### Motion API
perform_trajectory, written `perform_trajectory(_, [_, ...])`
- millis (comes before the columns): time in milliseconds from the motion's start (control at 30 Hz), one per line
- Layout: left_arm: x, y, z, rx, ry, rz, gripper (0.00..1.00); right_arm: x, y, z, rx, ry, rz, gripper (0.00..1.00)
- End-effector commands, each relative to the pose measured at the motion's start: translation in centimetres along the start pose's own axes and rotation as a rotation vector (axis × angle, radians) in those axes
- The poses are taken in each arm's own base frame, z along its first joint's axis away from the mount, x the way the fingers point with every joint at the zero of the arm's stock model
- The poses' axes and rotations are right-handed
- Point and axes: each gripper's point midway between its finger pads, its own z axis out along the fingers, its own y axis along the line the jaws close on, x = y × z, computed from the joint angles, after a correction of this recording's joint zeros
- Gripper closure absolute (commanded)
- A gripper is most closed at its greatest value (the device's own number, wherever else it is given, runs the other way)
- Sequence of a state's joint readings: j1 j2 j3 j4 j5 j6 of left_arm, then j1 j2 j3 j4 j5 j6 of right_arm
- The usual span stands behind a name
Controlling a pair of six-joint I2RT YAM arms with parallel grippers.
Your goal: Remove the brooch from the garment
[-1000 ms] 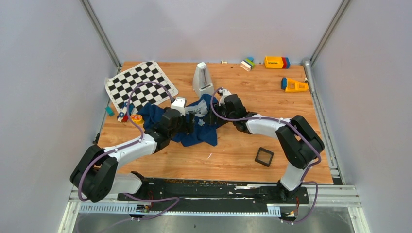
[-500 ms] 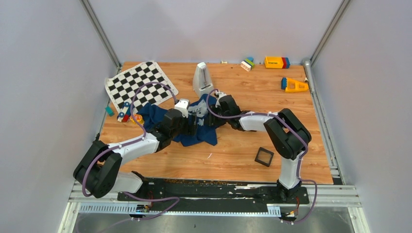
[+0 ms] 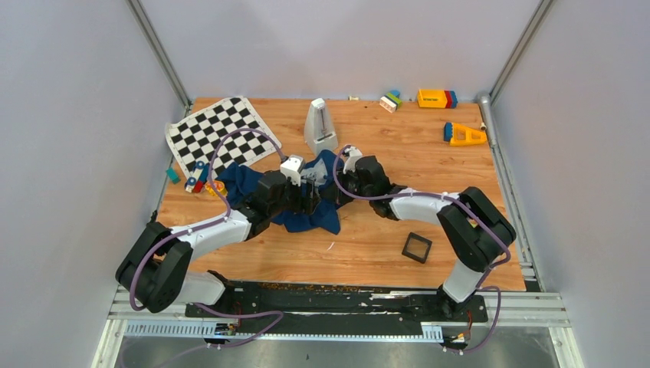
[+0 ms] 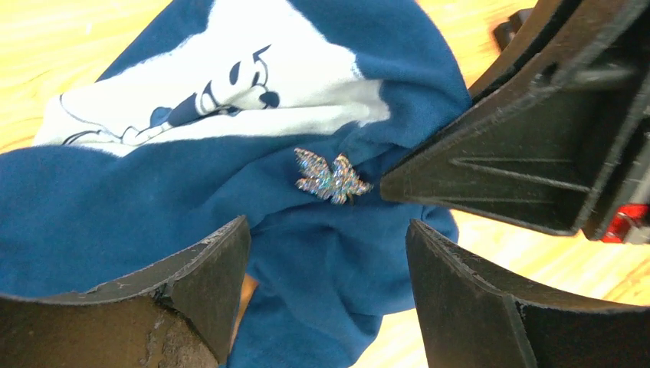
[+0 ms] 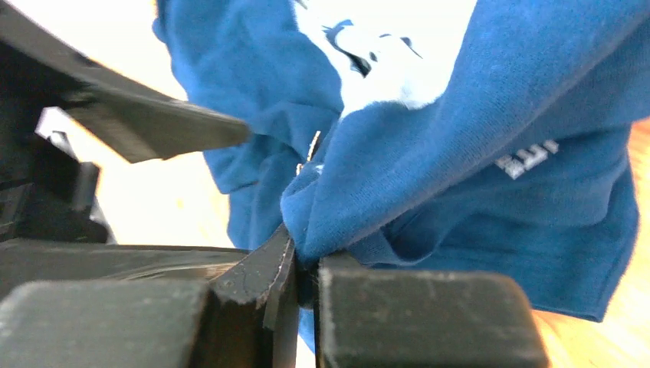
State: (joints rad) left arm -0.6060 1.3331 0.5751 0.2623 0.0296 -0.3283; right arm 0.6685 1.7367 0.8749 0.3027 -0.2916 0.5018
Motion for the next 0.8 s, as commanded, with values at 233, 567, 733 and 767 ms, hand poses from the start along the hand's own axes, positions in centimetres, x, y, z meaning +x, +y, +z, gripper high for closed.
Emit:
perform_trajectory(233, [-1.8,-2.1,0.2,0.113,-0.068,-0.036,0.22,-2.2,6.5,-2.4,-0.235,-0.132,-0.156,0.87])
perform_trajectory(567, [-1.7,0.7,-0.2,-0.026,-0.078,-0.094,0.41,-1.2,6.4,-1.7,-0.253,-0.096,-0.106,0.63])
perform_trajectory(733, [-2.1,1.3,-1.1,-0.039,-0.098,-0.114,0.42,-1.3,5.4,-1.2,-0.195,-0.09,-0.087,0.72])
perform_trajectory(767, [-2.3,1.3,-1.3,-0.039,-0.106,-0.115,0.42,-1.4,4.9,-1.0,-0.162,-0.091,-0.079,0.63])
